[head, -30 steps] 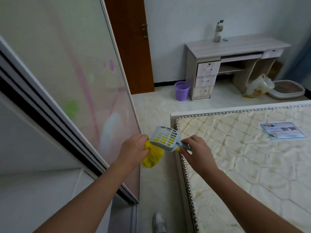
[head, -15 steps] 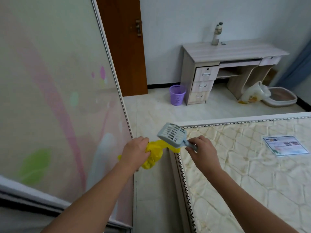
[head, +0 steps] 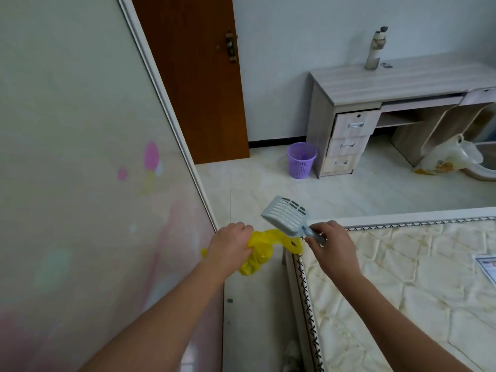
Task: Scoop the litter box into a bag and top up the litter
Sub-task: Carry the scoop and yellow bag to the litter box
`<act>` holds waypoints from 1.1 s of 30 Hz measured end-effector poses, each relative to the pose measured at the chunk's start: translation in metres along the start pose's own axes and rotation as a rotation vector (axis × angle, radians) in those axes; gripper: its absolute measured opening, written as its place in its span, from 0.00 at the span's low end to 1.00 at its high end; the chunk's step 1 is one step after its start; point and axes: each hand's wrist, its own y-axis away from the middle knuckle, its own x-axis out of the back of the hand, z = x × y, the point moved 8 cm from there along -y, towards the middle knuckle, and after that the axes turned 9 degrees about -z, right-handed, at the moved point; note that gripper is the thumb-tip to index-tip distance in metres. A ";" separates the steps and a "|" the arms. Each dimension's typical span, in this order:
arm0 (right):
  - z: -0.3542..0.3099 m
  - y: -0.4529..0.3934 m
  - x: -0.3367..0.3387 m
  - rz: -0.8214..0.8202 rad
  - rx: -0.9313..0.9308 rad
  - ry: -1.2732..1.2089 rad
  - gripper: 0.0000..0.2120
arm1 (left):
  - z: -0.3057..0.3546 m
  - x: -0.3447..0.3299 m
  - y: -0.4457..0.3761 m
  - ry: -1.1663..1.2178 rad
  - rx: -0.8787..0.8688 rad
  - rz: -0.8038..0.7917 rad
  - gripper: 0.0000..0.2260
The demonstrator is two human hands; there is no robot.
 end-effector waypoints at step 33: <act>-0.006 -0.456 -0.041 0.046 -0.049 -0.002 0.09 | -0.203 0.080 -0.429 0.015 -0.080 -0.007 0.13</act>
